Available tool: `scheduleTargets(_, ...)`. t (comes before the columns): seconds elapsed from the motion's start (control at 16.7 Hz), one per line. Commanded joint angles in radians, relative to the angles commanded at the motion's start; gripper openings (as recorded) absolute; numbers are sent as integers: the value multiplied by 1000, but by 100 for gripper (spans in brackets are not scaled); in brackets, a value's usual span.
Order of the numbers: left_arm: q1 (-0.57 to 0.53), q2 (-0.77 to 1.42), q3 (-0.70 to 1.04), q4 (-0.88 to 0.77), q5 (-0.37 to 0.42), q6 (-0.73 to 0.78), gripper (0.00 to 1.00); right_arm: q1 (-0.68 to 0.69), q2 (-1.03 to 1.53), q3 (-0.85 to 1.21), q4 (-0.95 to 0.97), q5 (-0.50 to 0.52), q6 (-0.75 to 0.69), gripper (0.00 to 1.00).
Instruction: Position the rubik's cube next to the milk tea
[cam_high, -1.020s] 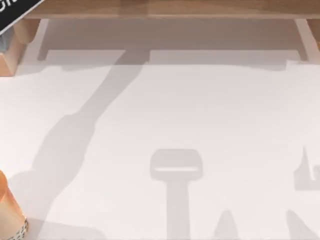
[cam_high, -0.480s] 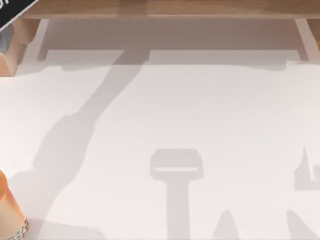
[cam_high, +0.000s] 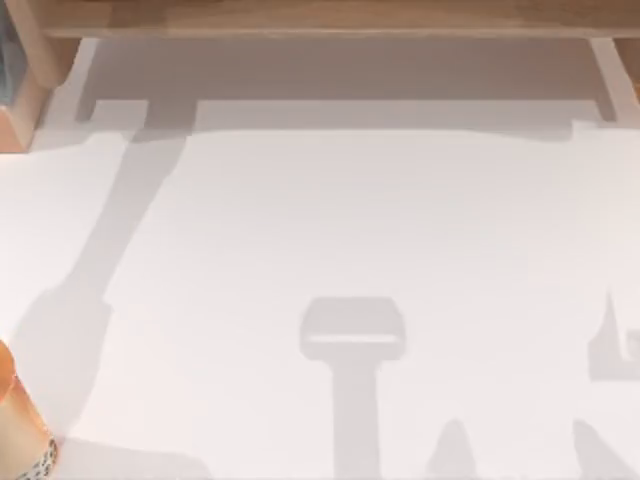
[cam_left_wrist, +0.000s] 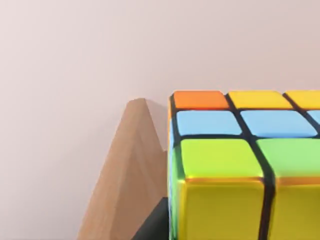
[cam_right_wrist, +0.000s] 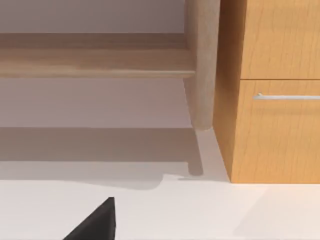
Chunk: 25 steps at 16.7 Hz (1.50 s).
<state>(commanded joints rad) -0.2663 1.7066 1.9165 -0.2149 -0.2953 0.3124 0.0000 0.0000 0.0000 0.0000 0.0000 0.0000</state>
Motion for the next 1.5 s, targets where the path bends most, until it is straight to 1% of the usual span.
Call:
scheduleTargets(0.24,207,-175,-177,-209,79,156,0,0,0,0,0,0,0,100)
scheduleTargets(0.48,401,-258,-467,-419,155,265,0,0,0,0,0,0,0,100)
scheduleTargets(0.72,601,-264,-761,-602,209,313,0,0,0,0,0,0,0,100)
scheduleTargets(0.96,783,-262,-953,-736,260,317,0,0,0,0,0,0,0,100)
scheduleTargets(1.14,861,-256,-1016,-793,296,309,0,0,0,0,0,0,0,100)
scheduleTargets(1.5,864,-256,-1020,-798,298,310,0,0,0,0,0,0,0,100)
